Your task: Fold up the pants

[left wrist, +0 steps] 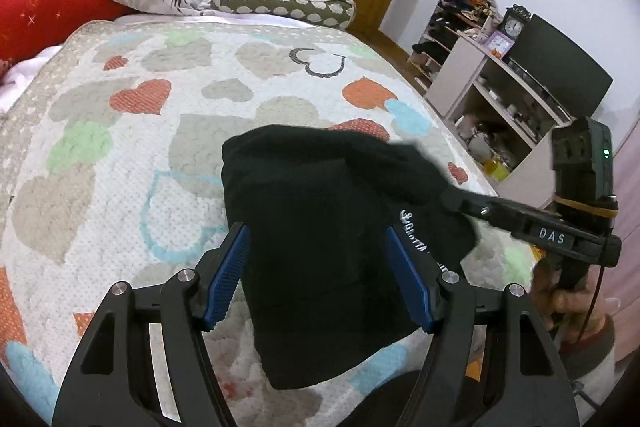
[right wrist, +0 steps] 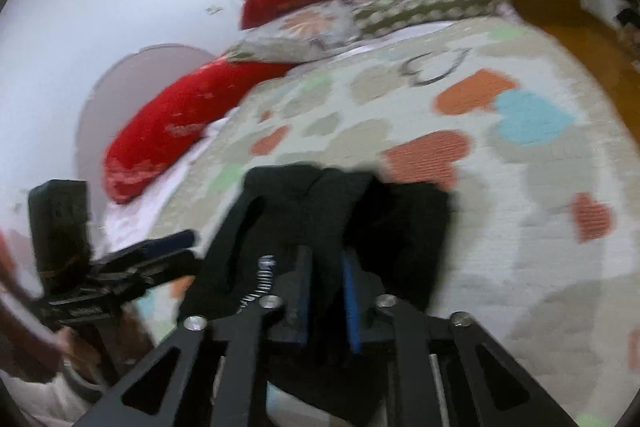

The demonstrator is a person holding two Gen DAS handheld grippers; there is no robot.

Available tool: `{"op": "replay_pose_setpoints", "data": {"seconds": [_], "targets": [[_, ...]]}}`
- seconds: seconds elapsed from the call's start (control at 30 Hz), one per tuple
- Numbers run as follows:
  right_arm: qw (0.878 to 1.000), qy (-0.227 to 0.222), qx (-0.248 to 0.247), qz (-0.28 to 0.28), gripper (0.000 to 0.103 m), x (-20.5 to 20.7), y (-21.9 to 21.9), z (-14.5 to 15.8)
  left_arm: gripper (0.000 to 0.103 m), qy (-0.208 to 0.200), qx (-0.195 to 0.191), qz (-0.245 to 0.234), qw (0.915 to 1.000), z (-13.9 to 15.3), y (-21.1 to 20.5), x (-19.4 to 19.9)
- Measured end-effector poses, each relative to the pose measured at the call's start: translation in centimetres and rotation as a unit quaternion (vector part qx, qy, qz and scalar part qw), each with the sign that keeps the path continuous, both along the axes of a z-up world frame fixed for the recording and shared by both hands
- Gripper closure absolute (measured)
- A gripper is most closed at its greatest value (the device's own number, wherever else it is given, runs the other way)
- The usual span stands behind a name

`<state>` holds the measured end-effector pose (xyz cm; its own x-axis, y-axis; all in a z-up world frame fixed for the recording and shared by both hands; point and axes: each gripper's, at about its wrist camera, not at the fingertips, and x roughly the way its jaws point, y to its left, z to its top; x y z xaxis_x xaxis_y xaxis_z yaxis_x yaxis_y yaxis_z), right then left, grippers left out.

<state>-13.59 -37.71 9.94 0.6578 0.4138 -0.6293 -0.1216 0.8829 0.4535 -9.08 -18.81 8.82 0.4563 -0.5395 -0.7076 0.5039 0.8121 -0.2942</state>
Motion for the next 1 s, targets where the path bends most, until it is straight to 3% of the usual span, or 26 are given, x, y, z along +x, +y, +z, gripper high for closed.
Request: {"op": "replay_pose_setpoints", "data": {"seconds": [0.07,0.17,0.23,0.27,0.3,0.37,0.47,0.5,0.53,0.57,0.6,0.67,0.8,0.87,0.93,0.97,1.0], "targets": [[0.999,0.010,-0.006,-0.030,0.095,-0.3,-1.9,-0.3,0.033,0.003,0.000,0.000,1.0000,-0.3,-0.4,0.3],[0.999,0.023,0.010,-0.048,0.095,-0.1,-3.1,-1.2,0.033,0.005,0.029,0.001,0.9996,-1.5,-1.6,0.7],[0.997,0.002,0.062,-0.040,0.090,-0.1,-3.2,-0.9,0.033,0.002,0.041,0.002,0.9991,-2.0,-1.9,0.5],[0.996,-0.002,0.086,-0.033,0.071,0.1,-2.9,-0.8,0.033,-0.001,0.038,0.002,0.9993,-2.0,-1.7,0.3],[0.995,0.003,0.093,-0.028,0.043,0.5,-2.6,-0.9,0.033,0.000,0.034,0.002,0.9994,-1.8,-1.4,0.2],[0.996,0.004,0.091,-0.022,0.029,1.2,-1.4,-1.0,0.033,0.002,0.028,0.003,0.9996,-1.5,-1.0,0.1],[0.997,0.022,0.072,-0.004,0.029,2.6,0.5,-2.3,0.033,0.000,0.024,0.015,0.9996,-1.2,-0.1,0.3],[0.997,0.030,0.068,-0.004,0.033,3.1,0.9,-3.0,0.033,0.005,0.021,0.018,0.9996,-1.3,0.2,0.4],[0.997,0.037,0.070,-0.007,0.045,3.5,1.0,-3.6,0.033,0.010,0.020,0.021,0.9995,-1.4,0.3,0.6],[0.995,0.043,0.087,-0.004,0.074,3.8,1.2,-4.3,0.033,0.016,0.020,0.023,0.9994,-1.5,0.5,0.7],[0.994,0.045,0.100,0.003,0.076,3.9,1.4,-4.4,0.033,0.020,0.021,0.024,0.9993,-1.6,0.6,0.7],[0.998,0.017,0.063,0.018,0.081,3.1,2.3,-2.9,0.033,0.017,0.020,0.025,0.9993,-1.3,0.5,0.6],[1.000,0.002,-0.010,0.017,0.083,1.2,2.2,-0.4,0.033,-0.001,0.006,0.022,0.9997,-0.2,0.1,0.5],[0.999,0.015,-0.041,-0.006,0.083,0.8,1.5,-1.0,0.033,0.004,0.014,0.017,0.9997,-0.7,-0.8,0.8],[0.998,0.045,-0.033,-0.014,0.082,1.4,0.8,-2.9,0.033,0.021,0.041,0.015,0.9988,-2.6,-2.2,1.4],[0.998,0.053,-0.034,-0.019,0.079,1.6,0.6,-3.3,0.033,0.039,0.052,0.015,0.9978,-3.8,-2.9,1.8],[0.997,0.057,-0.035,-0.023,0.070,1.8,0.5,-3.5,0.031,0.047,0.056,0.015,0.9972,-4.4,-3.1,2.0]]}}
